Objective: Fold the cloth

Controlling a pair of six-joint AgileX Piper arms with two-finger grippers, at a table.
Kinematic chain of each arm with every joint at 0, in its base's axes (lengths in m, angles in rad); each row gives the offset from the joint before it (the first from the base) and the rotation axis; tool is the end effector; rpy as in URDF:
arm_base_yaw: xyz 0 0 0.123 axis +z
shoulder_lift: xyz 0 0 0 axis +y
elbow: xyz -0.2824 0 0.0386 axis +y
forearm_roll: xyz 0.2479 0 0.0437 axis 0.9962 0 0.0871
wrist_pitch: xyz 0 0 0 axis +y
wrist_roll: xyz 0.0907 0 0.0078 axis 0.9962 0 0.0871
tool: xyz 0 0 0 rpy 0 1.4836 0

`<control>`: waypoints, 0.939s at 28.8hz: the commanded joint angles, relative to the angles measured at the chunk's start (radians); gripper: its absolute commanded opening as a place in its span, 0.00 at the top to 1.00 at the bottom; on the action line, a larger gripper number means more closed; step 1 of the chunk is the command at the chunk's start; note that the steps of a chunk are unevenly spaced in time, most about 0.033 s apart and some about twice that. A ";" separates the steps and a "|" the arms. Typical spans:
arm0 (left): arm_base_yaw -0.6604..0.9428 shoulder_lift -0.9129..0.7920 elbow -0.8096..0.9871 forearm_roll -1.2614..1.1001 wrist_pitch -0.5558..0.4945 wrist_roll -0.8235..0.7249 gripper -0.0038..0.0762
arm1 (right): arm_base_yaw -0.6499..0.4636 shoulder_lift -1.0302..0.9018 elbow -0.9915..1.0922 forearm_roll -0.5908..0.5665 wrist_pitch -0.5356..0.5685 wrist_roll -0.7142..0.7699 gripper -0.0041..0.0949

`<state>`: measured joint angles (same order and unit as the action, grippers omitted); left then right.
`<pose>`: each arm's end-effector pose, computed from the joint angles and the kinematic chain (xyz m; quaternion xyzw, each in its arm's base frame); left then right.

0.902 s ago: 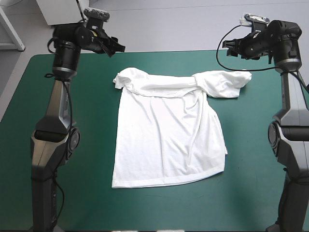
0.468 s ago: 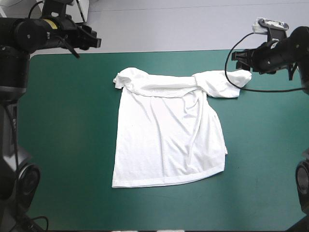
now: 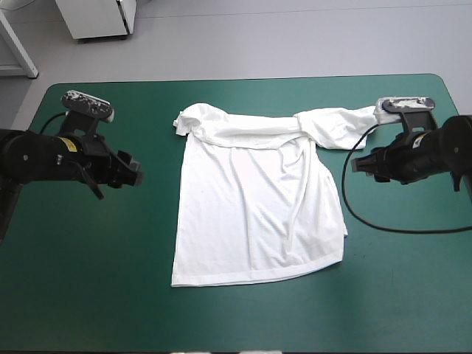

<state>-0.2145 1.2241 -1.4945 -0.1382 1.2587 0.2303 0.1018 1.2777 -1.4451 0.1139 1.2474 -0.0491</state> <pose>0.2160 -0.0593 0.4394 0.2094 0.9187 -0.0664 0.3284 0.2398 0.0344 0.4131 -0.0702 0.9544 0.0644 0.2829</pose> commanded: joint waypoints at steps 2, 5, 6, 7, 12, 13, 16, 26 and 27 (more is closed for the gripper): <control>-0.072 -0.042 0.056 -0.019 0.029 0.007 0.45 | 0.092 -0.083 0.005 -0.098 -0.029 0.039 0.54; -0.147 -0.029 0.136 -0.005 0.029 0.005 0.45 | 0.101 -0.091 0.005 -0.114 -0.029 0.087 0.54; -0.181 -0.018 0.170 0.002 0.020 -0.003 0.45 | 0.101 -0.091 0.005 -0.114 -0.029 0.097 0.54; -0.208 -0.008 0.211 0.021 0.011 -0.018 0.45 | 0.101 -0.091 0.005 -0.114 -0.029 0.099 0.54; -0.319 0.038 0.340 0.090 -0.039 -0.077 0.45 | 0.101 -0.091 0.005 -0.114 -0.029 0.104 0.54; -0.334 0.048 0.362 0.090 -0.052 -0.080 0.45 | 0.101 -0.091 0.005 -0.114 -0.029 0.104 0.54; -0.356 0.081 0.413 0.079 -0.103 -0.093 0.45 | 0.101 -0.091 0.005 -0.126 -0.029 0.104 0.54; -0.387 0.166 0.498 0.080 -0.140 -0.144 0.47 | 0.099 -0.091 0.005 -0.188 -0.031 0.108 0.54; -0.403 0.168 0.516 0.078 -0.161 -0.152 0.47 | 0.099 -0.091 0.005 -0.194 -0.031 0.114 0.54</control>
<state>-0.5888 1.4143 -0.9834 -0.0477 1.1286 0.0996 0.2000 1.2127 -1.4169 -0.0541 1.2483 0.0600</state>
